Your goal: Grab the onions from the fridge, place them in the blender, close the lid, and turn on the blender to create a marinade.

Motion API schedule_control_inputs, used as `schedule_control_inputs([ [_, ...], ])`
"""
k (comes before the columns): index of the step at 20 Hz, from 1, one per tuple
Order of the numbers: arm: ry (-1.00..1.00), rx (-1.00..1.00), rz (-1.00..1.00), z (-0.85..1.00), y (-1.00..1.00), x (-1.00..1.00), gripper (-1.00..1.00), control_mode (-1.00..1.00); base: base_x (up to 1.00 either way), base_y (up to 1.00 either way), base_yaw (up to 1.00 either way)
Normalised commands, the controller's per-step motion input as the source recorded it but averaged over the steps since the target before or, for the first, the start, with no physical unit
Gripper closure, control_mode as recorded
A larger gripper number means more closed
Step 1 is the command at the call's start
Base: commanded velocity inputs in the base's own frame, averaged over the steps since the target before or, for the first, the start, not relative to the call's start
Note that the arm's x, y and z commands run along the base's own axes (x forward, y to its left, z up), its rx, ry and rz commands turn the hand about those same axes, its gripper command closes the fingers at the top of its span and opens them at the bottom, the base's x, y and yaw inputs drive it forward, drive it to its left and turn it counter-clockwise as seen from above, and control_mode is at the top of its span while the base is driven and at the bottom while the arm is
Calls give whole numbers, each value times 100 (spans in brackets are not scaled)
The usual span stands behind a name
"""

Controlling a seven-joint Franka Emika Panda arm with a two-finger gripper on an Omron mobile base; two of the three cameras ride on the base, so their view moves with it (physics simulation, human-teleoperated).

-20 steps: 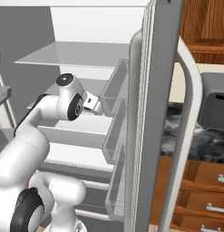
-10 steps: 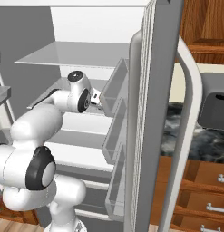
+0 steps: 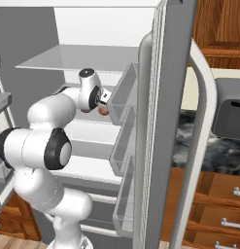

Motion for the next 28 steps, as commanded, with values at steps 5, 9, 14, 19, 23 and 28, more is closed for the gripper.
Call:
schedule_control_inputs([
  [5, 0, 0, 0, -35, 1, 48, -100, -100, 0, 0, 0],
  [9, 0, 0, 0, -38, 0, 38, -100, -100, 0, 0, 0],
  [14, 0, 0, 0, -31, 1, 6, -100, -100, 0, 0, 0],
  [19, 1, 0, 0, -25, 8, -3, 100, -100, 0, 0, 0],
  [23, -11, 0, 0, 0, 0, -71, 100, -100, 0, 0, 0],
  [28, -21, 2, -4, 2, -2, -100, 100, -100, 0, 0, 0],
])
